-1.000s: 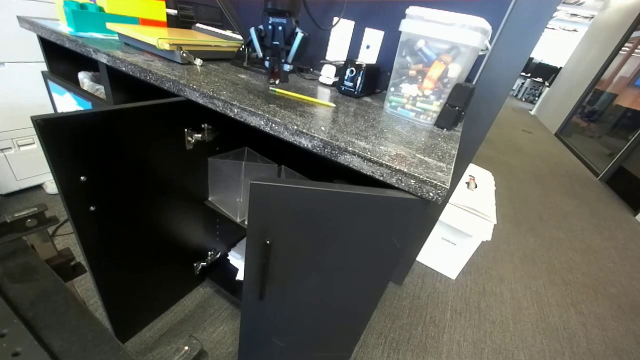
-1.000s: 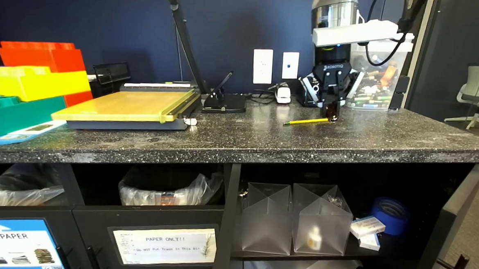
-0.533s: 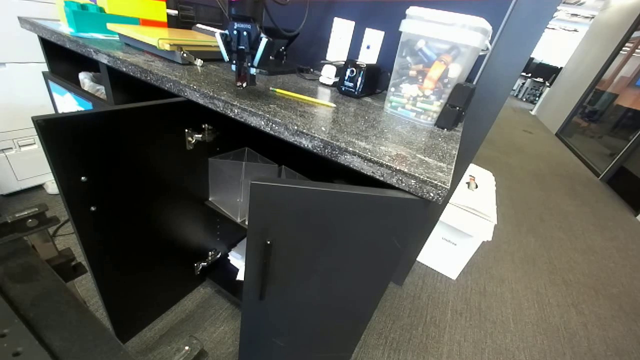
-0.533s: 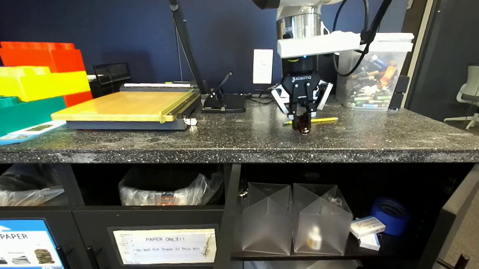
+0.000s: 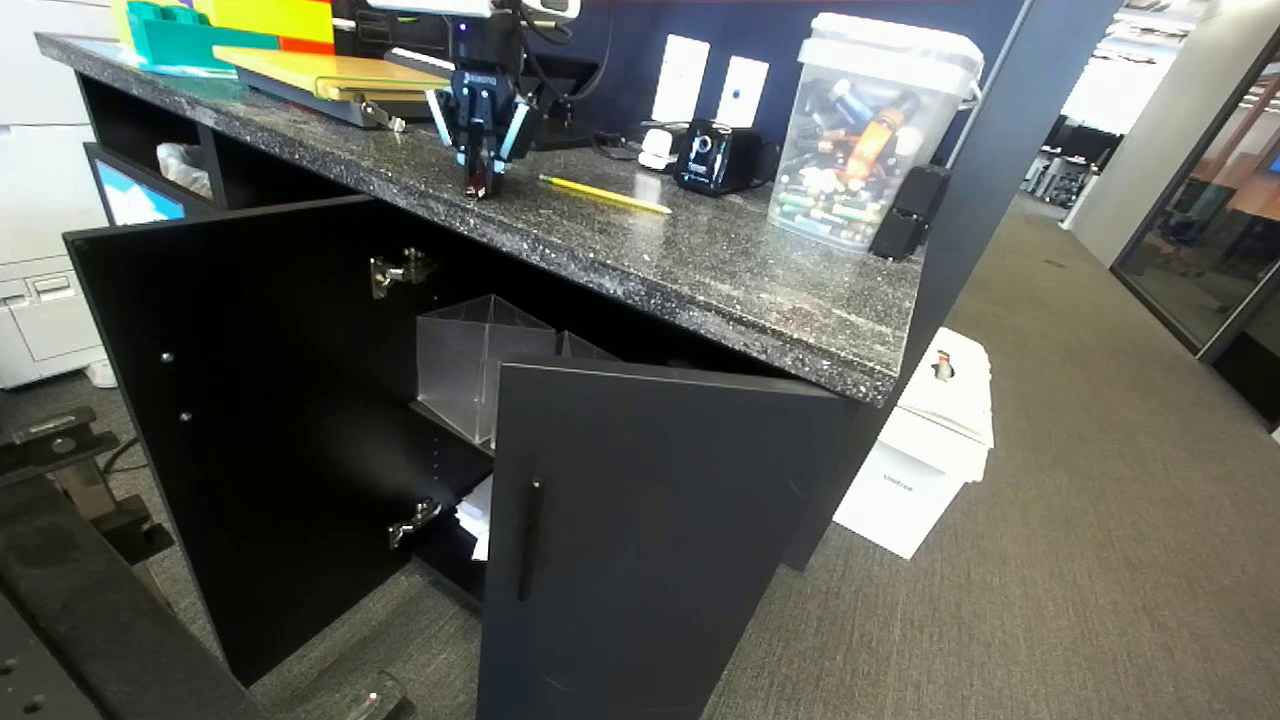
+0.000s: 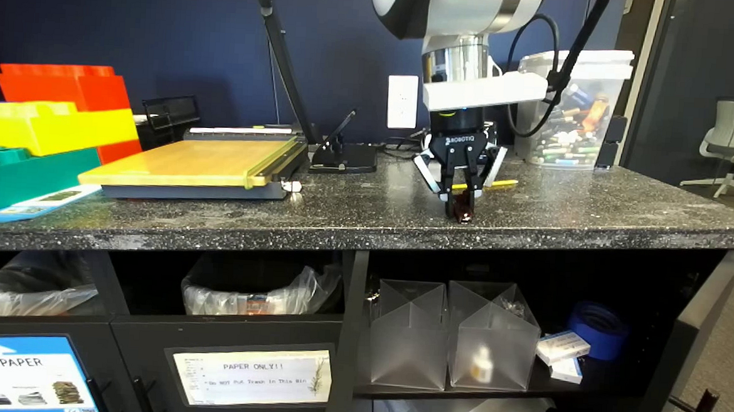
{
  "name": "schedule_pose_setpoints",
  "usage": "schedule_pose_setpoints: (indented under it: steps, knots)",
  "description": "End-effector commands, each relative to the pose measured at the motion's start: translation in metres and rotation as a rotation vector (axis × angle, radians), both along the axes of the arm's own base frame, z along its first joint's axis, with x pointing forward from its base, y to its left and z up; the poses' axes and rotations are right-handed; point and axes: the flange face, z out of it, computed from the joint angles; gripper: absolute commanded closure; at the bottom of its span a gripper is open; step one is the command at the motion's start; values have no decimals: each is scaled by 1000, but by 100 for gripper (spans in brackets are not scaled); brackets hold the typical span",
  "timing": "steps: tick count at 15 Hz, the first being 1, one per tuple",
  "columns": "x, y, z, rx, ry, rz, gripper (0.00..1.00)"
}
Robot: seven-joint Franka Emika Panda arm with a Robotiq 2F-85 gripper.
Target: Move the cramp staple remover to the left
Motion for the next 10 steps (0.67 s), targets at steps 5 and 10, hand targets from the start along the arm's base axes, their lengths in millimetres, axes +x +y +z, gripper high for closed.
schedule_pose_setpoints:
  steps: [5, 10]
  knots:
    - [2, -5, -8, 1, -4, -16, 38]
    - [-2, -3, 29, -8, 13, -9, 2]
